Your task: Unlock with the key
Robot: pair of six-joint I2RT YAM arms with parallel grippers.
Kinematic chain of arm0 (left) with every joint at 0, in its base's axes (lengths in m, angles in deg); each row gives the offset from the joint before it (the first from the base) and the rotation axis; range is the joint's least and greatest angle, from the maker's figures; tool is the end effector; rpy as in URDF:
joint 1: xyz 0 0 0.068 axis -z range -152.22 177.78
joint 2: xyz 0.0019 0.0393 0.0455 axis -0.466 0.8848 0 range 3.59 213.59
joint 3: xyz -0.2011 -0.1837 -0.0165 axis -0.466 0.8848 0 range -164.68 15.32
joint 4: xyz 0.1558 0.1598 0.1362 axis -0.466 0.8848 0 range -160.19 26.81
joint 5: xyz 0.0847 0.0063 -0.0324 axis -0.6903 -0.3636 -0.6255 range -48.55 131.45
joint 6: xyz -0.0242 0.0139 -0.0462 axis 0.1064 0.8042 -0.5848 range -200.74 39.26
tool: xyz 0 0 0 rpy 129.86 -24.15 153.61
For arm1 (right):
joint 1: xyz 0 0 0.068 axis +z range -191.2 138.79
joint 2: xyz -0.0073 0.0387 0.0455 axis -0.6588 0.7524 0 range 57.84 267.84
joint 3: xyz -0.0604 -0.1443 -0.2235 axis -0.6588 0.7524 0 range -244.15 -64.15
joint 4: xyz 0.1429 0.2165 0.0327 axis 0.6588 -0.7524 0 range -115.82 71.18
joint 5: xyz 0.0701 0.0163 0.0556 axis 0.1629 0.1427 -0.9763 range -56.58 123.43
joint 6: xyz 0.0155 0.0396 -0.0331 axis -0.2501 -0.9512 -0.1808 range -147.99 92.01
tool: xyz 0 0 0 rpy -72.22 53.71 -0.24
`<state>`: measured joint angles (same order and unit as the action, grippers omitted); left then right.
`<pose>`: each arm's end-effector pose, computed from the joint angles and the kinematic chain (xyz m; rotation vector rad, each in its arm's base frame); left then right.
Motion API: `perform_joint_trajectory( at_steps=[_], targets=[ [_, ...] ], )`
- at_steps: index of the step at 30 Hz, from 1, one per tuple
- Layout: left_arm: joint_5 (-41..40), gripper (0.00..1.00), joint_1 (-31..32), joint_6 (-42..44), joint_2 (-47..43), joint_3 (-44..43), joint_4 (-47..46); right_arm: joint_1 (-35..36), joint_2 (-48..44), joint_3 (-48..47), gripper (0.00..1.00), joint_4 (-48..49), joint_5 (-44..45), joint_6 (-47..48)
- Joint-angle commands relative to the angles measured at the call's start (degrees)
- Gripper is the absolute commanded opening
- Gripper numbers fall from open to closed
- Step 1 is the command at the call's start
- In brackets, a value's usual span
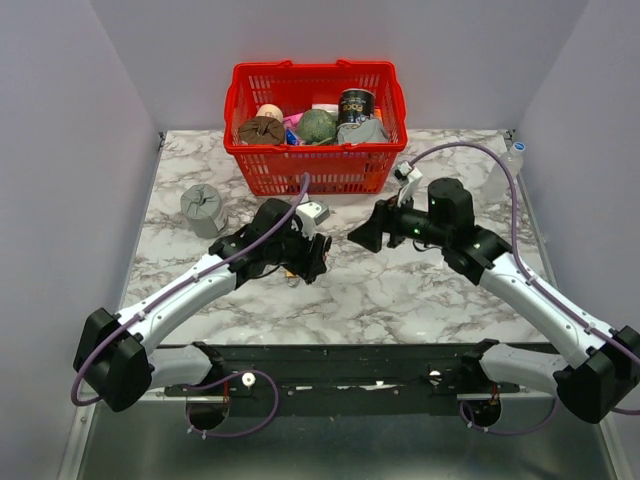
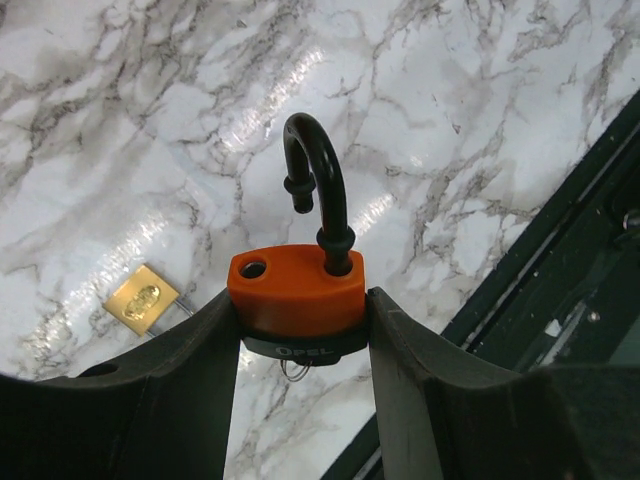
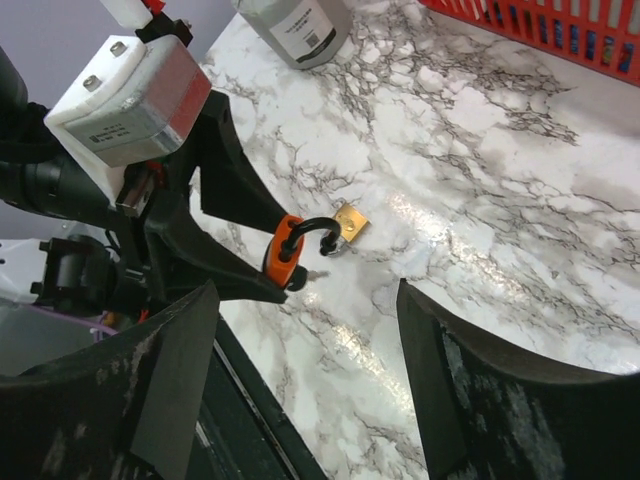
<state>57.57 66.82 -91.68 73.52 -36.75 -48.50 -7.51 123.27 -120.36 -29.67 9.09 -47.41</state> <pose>0.1991 -0.1743 0.2746 0.7209 2.2359 -0.7675 0.2096 0.1573 0.3371 -0.5491 1.9513 1.0133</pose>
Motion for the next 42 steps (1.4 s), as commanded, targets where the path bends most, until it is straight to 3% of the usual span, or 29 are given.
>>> perform_joint_trajectory(
  at_steps=[1, 8, 13, 23, 35, 42],
  targets=[
    [8.73, 0.00, -1.43, -5.74, -4.27, 1.61, 3.44, 0.06, -2.32, 2.15, 0.81, -1.89, 3.24, 2.01],
    [9.88, 0.00, -4.85, -9.62, -6.99, 4.52, 10.21, -0.03, -4.17, 4.35, 0.82, -1.72, 3.68, 2.72],
    [17.01, 0.00, -15.48, -12.17, -7.45, 8.92, 8.80, -0.03, -5.75, 5.67, 0.82, -1.28, 2.81, 2.55],
    [16.23, 0.00, -24.28, -9.45, 2.03, 5.67, 9.77, -0.03, -8.39, 8.03, 0.83, 1.18, 1.93, 2.63],
    [14.29, 0.00, -27.71, -2.51, 20.31, -2.23, 10.56, -0.29, -13.13, 10.06, 0.83, 3.47, -0.97, 3.42],
    [8.58, 0.00, -27.97, 0.65, 29.55, -8.30, 12.67, -0.47, -15.59, 11.38, 0.83, 3.56, -1.59, 3.78]
  ],
)
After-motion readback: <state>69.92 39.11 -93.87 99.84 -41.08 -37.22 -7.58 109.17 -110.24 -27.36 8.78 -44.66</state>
